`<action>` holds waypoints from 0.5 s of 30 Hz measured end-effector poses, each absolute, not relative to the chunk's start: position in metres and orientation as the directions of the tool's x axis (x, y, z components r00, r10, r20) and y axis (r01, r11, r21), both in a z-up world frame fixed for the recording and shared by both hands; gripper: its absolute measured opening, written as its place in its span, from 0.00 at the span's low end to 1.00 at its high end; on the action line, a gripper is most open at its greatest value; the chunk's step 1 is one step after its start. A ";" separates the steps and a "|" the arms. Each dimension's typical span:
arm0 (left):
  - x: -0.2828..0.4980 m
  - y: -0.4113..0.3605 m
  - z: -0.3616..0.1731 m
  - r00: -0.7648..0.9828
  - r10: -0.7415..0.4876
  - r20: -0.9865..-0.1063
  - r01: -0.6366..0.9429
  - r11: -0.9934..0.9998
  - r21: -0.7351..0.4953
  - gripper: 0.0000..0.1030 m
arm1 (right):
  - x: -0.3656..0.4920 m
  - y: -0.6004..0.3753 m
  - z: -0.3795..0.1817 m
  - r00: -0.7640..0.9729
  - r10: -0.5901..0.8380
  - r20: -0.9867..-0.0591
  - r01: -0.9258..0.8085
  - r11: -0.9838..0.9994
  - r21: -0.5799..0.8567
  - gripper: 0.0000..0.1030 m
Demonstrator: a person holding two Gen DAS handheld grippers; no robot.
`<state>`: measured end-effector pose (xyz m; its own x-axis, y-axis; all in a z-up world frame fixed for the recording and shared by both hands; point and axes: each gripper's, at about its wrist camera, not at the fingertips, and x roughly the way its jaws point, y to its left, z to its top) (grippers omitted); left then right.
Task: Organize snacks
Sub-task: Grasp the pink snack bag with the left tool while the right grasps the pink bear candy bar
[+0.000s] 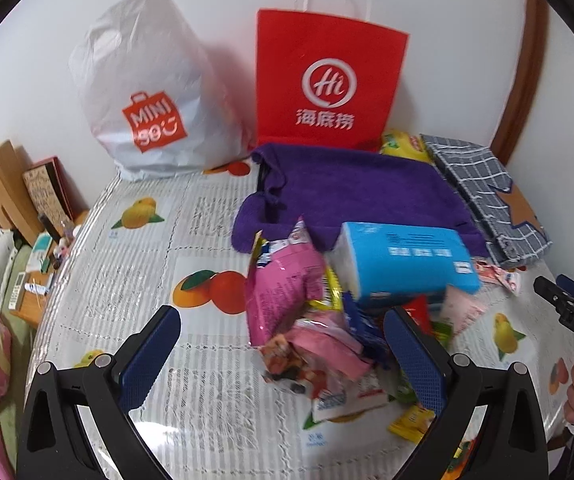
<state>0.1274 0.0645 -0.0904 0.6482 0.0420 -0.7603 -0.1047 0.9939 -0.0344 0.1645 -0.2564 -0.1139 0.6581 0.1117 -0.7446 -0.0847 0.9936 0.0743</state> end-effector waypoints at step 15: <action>0.153 0.097 -0.112 0.617 0.019 -0.786 -0.132 0.988 -0.080 0.99 | 0.247 -0.229 -0.176 0.566 0.173 -0.806 -0.262 0.965 0.023 0.73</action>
<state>0.1534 0.0970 -0.1120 0.6174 0.0188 -0.7864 -0.1323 0.9879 -0.0803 0.2466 -0.2289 -0.1764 0.5664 0.1730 -0.8058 -0.2616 0.9649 0.0233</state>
